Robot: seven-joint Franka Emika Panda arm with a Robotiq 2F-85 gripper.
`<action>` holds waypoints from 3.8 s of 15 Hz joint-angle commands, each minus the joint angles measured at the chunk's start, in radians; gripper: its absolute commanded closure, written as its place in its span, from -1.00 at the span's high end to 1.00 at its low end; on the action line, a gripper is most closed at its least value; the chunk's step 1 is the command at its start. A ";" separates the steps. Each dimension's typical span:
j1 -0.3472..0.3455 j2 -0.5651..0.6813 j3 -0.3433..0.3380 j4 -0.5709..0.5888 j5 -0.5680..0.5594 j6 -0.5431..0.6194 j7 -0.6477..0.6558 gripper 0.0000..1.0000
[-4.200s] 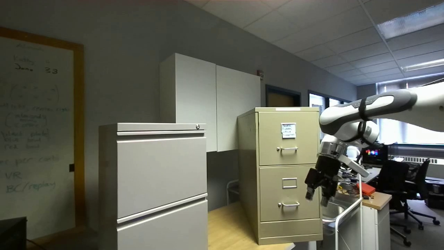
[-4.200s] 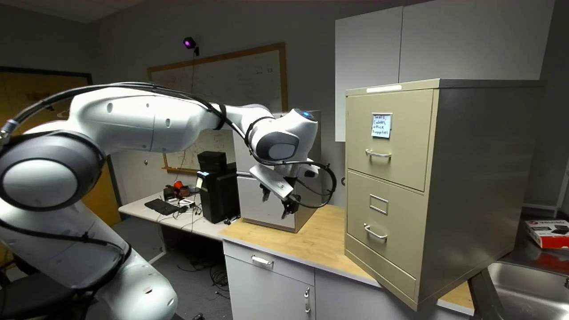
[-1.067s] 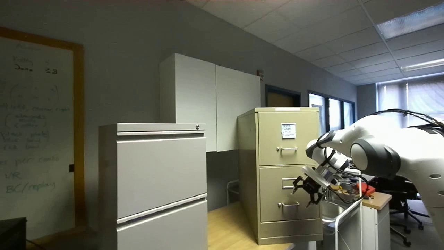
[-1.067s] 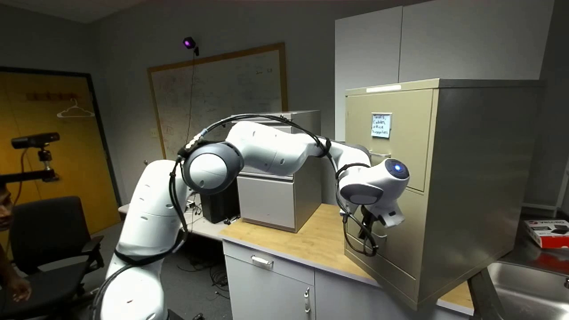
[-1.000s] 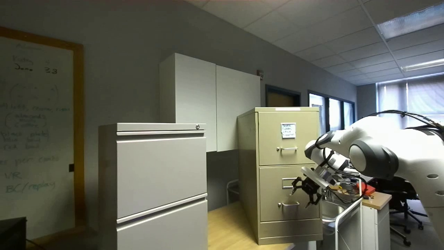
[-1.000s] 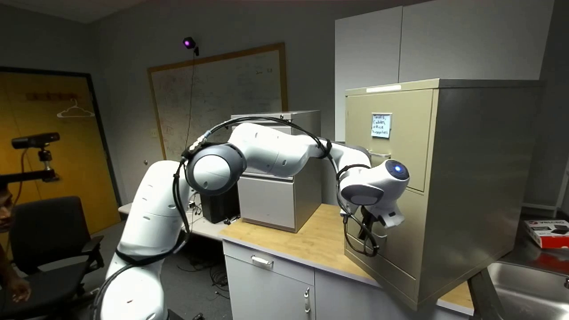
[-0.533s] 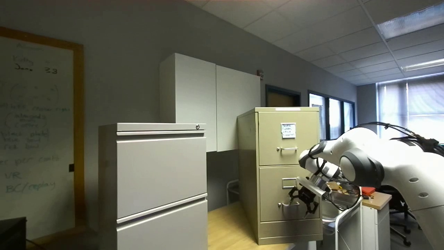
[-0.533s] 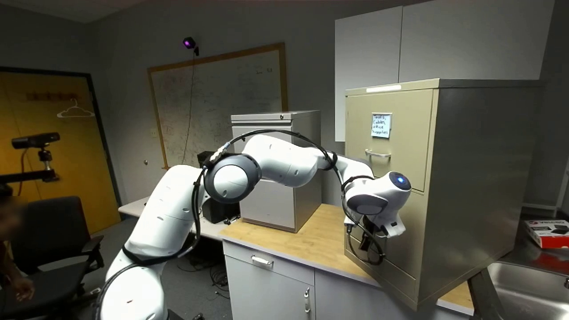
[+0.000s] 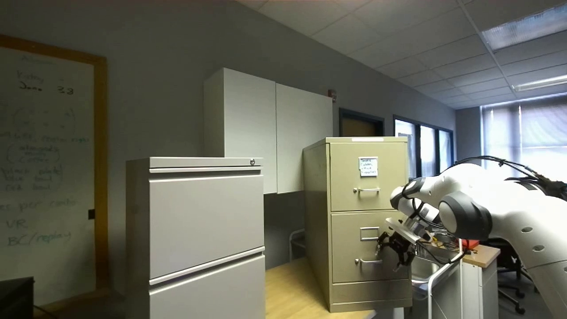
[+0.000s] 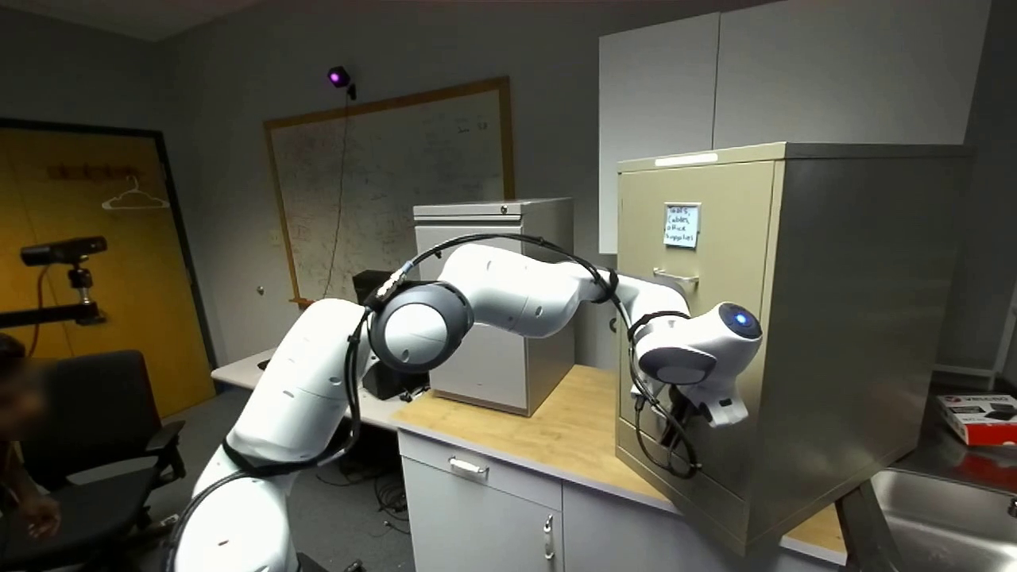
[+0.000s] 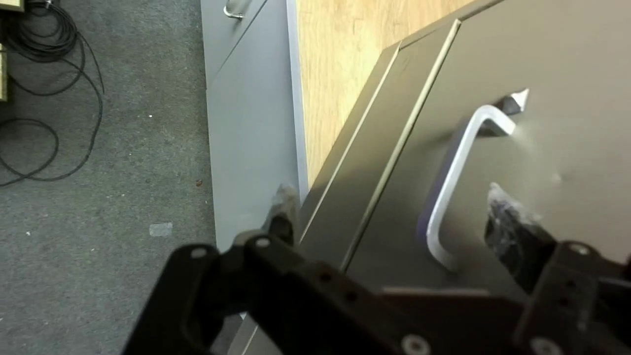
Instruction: Open the bottom drawer of the cabinet to the right
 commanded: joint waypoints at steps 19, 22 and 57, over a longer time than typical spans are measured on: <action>0.041 0.073 0.037 0.148 -0.151 -0.117 0.034 1.00; 0.030 0.075 0.038 0.146 -0.151 -0.115 0.033 1.00; 0.070 -0.430 -0.001 -0.645 0.033 0.505 0.159 1.00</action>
